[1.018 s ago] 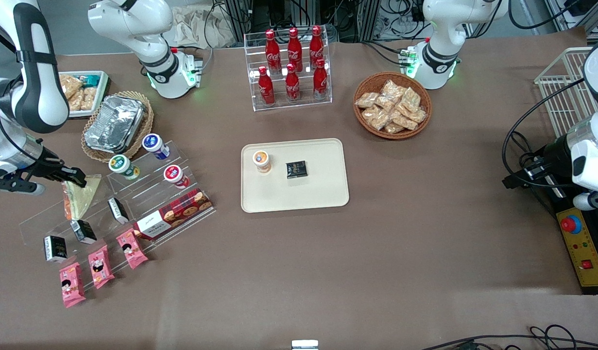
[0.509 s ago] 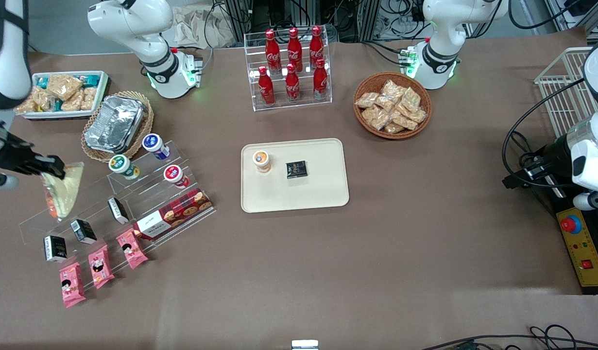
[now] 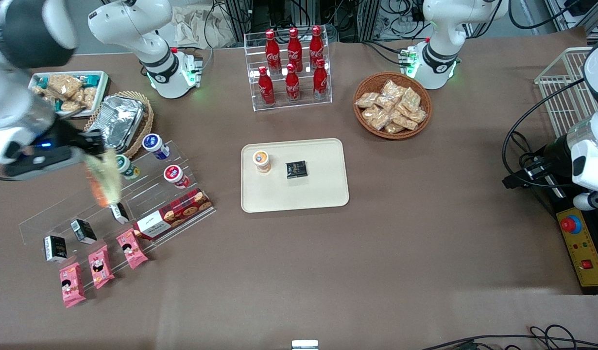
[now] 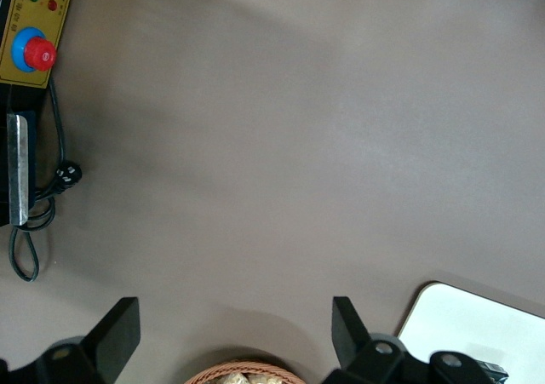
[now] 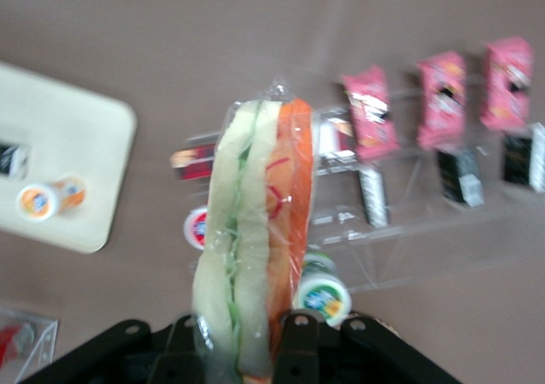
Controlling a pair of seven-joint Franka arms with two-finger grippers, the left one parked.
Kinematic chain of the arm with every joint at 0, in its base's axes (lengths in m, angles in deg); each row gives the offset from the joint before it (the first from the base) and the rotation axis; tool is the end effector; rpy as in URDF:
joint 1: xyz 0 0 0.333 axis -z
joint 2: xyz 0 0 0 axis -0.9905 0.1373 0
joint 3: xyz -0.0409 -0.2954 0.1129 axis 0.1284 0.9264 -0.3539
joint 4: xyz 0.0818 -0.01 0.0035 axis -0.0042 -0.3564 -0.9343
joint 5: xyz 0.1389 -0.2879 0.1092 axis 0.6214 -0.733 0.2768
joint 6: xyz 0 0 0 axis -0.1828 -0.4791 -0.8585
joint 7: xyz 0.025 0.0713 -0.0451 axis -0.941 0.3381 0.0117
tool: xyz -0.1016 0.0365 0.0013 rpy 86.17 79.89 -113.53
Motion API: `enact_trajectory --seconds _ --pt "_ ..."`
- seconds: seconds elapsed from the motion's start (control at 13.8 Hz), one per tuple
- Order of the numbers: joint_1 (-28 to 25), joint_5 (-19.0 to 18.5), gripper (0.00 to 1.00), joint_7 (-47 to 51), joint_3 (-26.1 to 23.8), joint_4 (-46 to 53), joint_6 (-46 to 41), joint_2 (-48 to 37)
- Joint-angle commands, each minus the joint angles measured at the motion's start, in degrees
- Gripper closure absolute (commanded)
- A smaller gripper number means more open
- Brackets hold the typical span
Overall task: Place sandwich on tray
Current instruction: 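Close the right gripper on the sandwich and lift it off the stand, then carry the sandwich with the right gripper over the cream tray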
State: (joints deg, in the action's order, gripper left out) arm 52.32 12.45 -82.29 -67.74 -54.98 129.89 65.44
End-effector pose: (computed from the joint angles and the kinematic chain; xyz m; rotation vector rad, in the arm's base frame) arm 0.4769 0.0782 0.5874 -3.0668 -0.6316 0.0336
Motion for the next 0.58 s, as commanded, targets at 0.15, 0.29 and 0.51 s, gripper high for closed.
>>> enact_trajectory --seconds 0.15,0.29,0.51 --pt "-14.5 -0.9 1.0 -3.3 0.8 1.8 3.1 4.0" --pt "-19.0 -0.9 1.0 -3.5 0.8 1.5 5.5 6.6" --pt "-23.4 -0.2 1.0 -8.4 0.7 0.9 10.5 12.2"
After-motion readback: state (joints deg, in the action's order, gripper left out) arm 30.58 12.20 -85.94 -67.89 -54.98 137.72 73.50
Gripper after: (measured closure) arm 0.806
